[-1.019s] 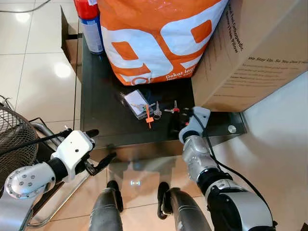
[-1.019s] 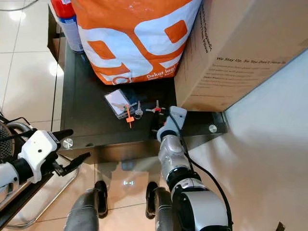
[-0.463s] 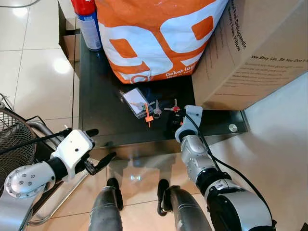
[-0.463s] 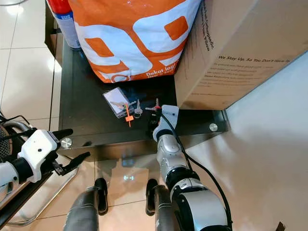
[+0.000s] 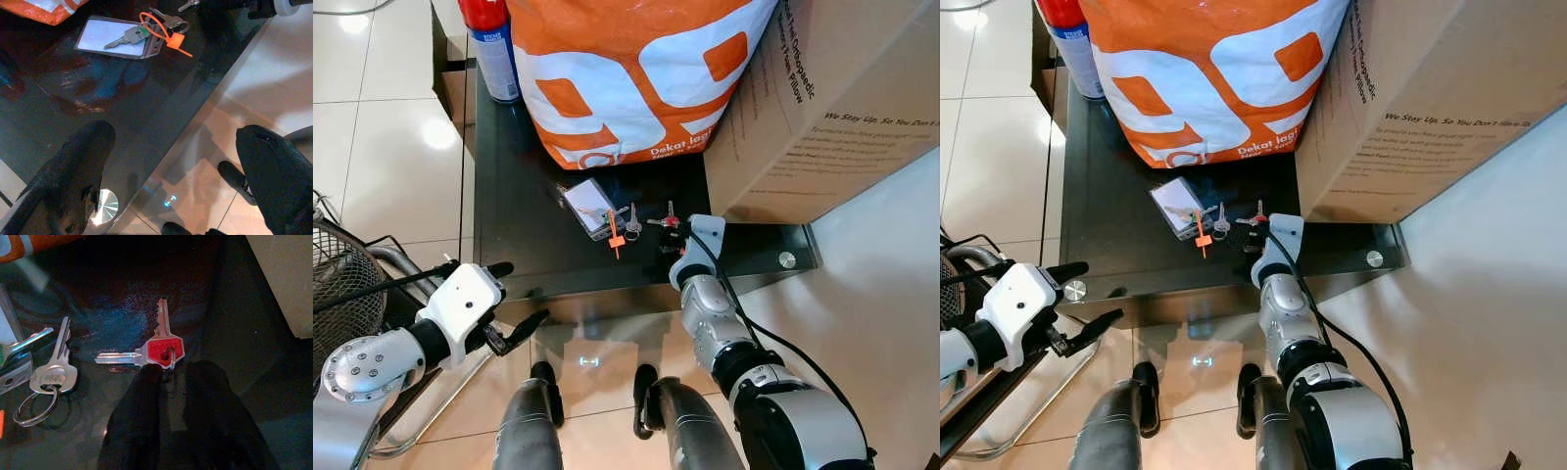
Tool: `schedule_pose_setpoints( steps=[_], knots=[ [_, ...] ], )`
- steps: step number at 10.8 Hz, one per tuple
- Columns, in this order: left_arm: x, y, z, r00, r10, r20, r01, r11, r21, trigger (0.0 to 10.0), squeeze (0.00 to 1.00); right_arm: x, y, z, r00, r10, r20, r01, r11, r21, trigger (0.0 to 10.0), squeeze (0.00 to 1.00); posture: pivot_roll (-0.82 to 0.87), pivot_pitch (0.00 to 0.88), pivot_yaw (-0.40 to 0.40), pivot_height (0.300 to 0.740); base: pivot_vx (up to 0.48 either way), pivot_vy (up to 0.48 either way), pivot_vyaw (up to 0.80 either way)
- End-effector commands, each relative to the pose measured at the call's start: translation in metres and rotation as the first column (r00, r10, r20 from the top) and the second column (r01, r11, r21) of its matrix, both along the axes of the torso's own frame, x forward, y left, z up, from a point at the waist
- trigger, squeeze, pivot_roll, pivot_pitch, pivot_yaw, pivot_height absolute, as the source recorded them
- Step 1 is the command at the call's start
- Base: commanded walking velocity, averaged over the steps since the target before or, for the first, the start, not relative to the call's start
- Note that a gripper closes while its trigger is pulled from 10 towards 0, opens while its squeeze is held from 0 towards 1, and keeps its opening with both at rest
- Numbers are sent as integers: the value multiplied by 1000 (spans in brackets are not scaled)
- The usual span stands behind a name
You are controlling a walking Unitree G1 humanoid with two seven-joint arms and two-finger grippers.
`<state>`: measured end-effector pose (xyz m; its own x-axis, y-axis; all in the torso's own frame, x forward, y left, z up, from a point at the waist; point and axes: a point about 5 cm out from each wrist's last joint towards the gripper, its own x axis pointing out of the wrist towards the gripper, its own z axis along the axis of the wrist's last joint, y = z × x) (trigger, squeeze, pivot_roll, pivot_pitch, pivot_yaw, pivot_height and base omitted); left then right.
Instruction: Hang keys on a hook
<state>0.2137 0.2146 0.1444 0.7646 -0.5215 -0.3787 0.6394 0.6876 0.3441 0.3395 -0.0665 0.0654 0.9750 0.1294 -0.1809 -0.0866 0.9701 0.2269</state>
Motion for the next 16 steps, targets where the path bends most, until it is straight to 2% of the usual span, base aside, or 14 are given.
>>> schedule_pose_setpoints(
  steps=[1, 5, 8, 10, 12, 13, 14, 15, 16],
  knots=[
    [-4, -2, -1, 1000, -18, -16, 18, 1000, -3, 10000, 59, -18, 52, -6, 992, 106, -75, -99, 991, 92, 0, 0, 231, 418, -107, 740, 0, 0, 0],
    [-2, -3, -2, 1000, -18, -13, 18, 1000, -4, 10000, 63, -16, 49, -6, 992, 101, -72, -94, 991, 93, 0, 0, 226, 397, -106, 740, 0, 0, 0],
    [6, -8, -10, 1000, 4, 10, -4, 999, -35, 10000, 59, -15, 31, -10, 994, 107, -39, -104, 992, 71, 0, 0, 185, 312, -116, 740, 0, 0, 0],
    [11, -15, -18, 999, 42, 32, -39, 996, -85, 10000, 59, -17, 4, -15, 991, 134, 27, -135, 990, 27, 0, 0, 148, 198, -116, 740, 0, 0, 0],
    [21, -21, -21, 993, 94, 65, -85, 988, -131, 10000, 59, -21, -21, -16, 985, 157, 73, -158, 987, 4, 0, 0, 124, 132, -115, 740, 0, 0, 0],
    [28, -24, -20, 985, 144, 91, -128, 978, -165, 10000, 55, -26, -32, -10, 976, 174, 134, -178, 984, 18, 0, 0, 110, 91, -115, 740, 0, 0, 0],
    [31, -26, -19, 973, 199, 114, -173, 964, -202, 10000, 59, -34, -43, 0, 960, 183, 212, -182, 983, -22, 0, 0, 100, 51, -116, 740, 0, 0, 0],
    [32, -27, -18, 965, 228, 132, -196, 956, -220, 10000, 63, -39, -48, 6, 952, 190, 239, -186, 982, -40, 0, 0, 98, 34, -118, 740, 0, 0, 0],
    [34, -26, -18, 942, 308, 134, -268, 930, -253, 10000, 59, -46, -56, 16, 949, 177, 262, -179, 984, -17, 0, 0, 96, 9, -122, 740, 0, 0, 0]
  ],
)
